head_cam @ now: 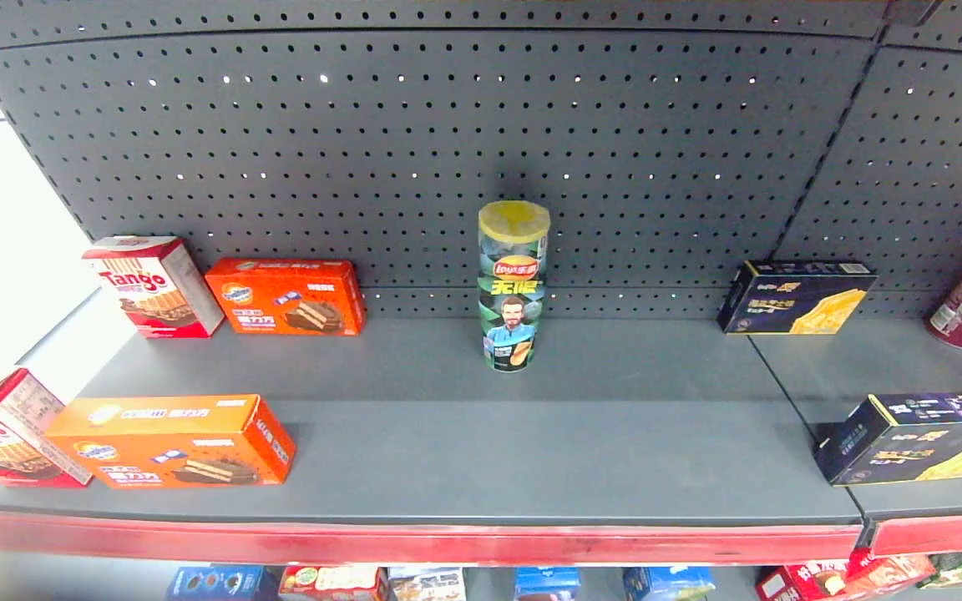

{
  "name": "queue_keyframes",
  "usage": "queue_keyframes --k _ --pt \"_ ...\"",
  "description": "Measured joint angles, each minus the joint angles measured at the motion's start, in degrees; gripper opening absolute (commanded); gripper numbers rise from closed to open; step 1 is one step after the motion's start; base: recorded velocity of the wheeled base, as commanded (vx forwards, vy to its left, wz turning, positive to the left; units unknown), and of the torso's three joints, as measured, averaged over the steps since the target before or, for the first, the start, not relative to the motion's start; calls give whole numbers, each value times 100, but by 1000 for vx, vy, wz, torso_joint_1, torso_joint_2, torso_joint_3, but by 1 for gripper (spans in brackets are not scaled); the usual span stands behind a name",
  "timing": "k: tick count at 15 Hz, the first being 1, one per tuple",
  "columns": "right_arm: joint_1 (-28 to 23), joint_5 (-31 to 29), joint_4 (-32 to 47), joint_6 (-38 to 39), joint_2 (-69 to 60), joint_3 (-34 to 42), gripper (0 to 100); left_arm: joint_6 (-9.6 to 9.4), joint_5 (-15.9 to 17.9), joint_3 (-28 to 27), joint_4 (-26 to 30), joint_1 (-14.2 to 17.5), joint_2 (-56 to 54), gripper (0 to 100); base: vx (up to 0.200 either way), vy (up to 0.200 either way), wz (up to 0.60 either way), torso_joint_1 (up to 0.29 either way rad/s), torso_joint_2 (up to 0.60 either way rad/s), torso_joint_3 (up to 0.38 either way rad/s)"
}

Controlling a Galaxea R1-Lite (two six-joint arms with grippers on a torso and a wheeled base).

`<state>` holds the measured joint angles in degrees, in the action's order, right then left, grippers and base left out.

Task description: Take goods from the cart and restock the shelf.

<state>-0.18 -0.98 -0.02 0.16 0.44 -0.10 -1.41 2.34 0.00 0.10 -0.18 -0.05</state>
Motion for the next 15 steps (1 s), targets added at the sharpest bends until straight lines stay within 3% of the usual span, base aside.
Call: queue_keyframes --k 11,15 --pt "2 -9 -2 11 0 0 100 9 4 -10 11 0 0 100 0 0 0 0 0 0" --pt "2 -17 2 6 0 0 100 9 4 -5 9 2 0 100 0 0 600 -1 -2 4"
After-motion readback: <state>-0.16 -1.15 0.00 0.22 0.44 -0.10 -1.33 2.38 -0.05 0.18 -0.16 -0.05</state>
